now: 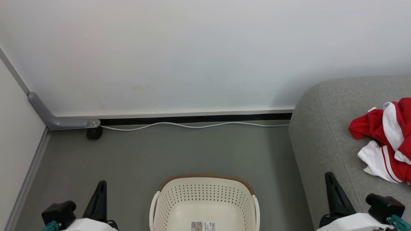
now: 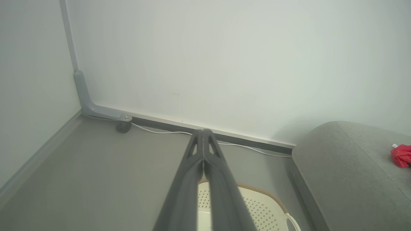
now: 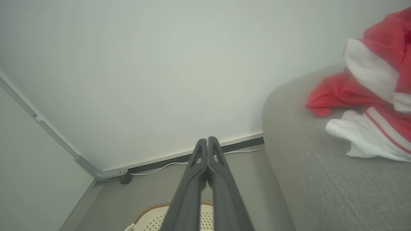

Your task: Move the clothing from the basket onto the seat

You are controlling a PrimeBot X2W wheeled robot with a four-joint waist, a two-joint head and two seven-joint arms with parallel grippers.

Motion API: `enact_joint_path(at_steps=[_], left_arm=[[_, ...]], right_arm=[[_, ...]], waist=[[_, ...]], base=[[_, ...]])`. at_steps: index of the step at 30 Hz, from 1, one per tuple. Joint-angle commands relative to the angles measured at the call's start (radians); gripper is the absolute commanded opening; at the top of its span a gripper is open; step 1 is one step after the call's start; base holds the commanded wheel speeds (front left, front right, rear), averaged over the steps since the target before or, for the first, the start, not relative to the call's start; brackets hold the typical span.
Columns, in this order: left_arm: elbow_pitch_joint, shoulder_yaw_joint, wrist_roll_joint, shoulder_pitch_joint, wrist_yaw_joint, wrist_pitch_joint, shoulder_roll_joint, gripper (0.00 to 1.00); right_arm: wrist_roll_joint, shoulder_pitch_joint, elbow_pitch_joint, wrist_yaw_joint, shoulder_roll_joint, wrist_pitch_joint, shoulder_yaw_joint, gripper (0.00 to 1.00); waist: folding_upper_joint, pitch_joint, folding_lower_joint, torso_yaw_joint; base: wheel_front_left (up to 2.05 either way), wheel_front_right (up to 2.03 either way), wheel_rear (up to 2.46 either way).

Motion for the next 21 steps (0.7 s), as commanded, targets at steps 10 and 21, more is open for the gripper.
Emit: enact_joint_path(at_steps=[10,21], left_arm=[[-0.032,0.039,-0.11,-0.046,-0.023,0.03,0.002,0.0],[-0.037,0.06,-0.204,-0.053,-0.035,0.058,-0.011,0.0]], right_arm=[[0.128,-0.043,-0.025,0.001,-0.014,0.032,-0.018,0.0],[0.236,-0.05,-0.026,0.001,-0.017,0.059,-0.03,0.0]], waist=[[0.0,0.003,-0.0003,-0.003],[0.0,0.005,-0.0003,-0.005]], base=[[0.0,0.0,0.0],[0.0,0.0,0.0]])
